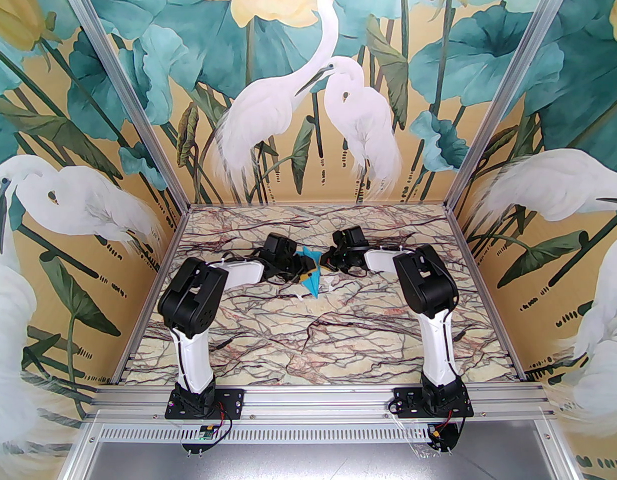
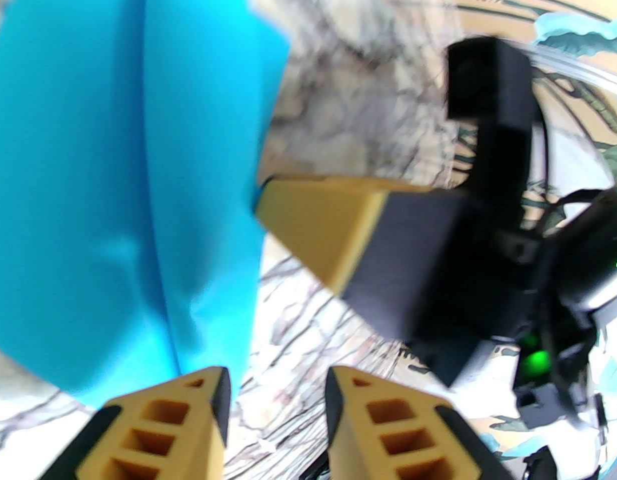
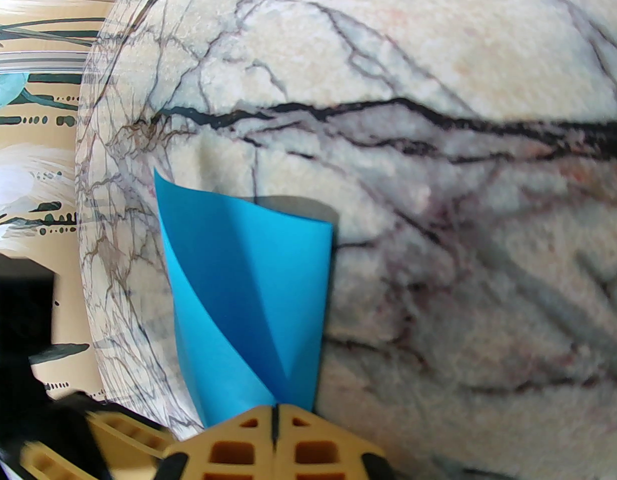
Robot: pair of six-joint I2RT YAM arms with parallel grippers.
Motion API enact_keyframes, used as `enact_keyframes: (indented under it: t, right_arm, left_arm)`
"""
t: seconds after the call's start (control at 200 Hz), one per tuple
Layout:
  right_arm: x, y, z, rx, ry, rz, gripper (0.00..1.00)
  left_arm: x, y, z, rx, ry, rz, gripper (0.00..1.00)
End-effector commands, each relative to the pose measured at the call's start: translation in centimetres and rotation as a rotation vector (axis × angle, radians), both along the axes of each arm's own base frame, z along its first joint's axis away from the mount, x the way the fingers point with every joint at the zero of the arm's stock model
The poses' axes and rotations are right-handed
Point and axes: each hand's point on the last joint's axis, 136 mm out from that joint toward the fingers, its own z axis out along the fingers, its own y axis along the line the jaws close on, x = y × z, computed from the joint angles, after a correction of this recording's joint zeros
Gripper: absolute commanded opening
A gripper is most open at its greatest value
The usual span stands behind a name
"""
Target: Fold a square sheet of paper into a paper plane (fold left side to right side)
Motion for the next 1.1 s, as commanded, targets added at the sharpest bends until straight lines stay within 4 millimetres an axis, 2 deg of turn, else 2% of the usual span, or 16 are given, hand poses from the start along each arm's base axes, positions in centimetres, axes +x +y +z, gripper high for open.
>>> enact_keyframes:
  t: [0.0, 0.255, 0.585, 0.71, 0.93, 1.095]
  right_arm:
    - [0.3, 0.2, -0.9, -0.025, 0.001, 0.009, 0.0]
    - [0.2, 0.0, -1.8, -0.059, 0.016, 0.015, 0.0]
    - [-0.2, 0.1, -2.3, -0.09, 0.03, 0.031, 0.0]
    - [-0.3, 0.3, -2.3, -0.091, 0.03, 0.034, 0.0]
    - [-0.5, 0.5, -2.2, -0.088, 0.03, 0.038, 0.0]
    - [-0.6, 0.6, -2.1, -0.09, 0.027, 0.041, 0.0]
  left_arm:
    - [-0.4, -0.1, 0.1, 0.001, -0.005, -0.013, 0.38]
    - [-0.5, -0.2, -0.1, -0.001, 0.001, -0.018, 0.38]
    - [-0.7, -2.6, 0.7, -0.044, -0.024, -0.084, 0.34]
    - [-0.6, -2.9, -0.3, -0.033, -0.003, -0.087, 0.33]
    - [-0.6, -1.5, -3.4, 0.056, 0.058, -0.03, 0.29]
    - [-0.9, -0.9, -4.6, 0.091, 0.096, -0.005, 0.29]
